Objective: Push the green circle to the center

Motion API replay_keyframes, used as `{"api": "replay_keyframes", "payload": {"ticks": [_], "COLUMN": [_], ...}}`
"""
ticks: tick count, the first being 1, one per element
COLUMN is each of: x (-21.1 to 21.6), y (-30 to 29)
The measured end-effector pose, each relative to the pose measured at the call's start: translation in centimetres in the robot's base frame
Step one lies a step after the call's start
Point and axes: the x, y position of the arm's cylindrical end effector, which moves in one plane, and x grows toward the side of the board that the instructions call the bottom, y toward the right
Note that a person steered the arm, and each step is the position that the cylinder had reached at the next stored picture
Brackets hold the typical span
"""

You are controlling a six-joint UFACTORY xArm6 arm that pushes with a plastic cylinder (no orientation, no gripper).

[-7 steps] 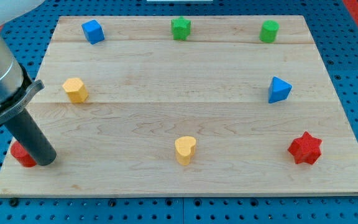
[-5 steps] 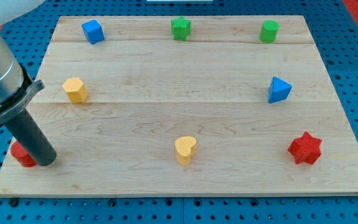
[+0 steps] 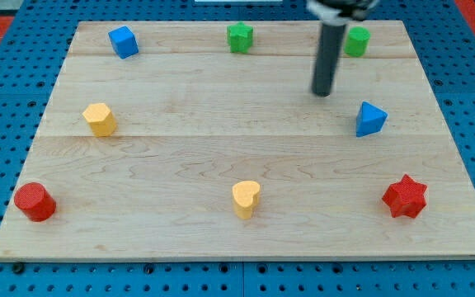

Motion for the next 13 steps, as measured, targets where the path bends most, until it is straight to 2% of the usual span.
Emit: {"api": "replay_keyframes", "payload": {"ticks": [1, 2, 3, 4, 5, 6, 7, 9, 11, 12, 13], "x": [-3.2, -7.5, -7.8, -8.4, -10.3, -12.0, -11.9, -12.1, -5.7, -6.9, -3.2], "y": [9.4, 9.6, 2.1, 2.5, 6.8, -1.6, -10.9, -10.0, -16.6, -15.7, -17.1]}}
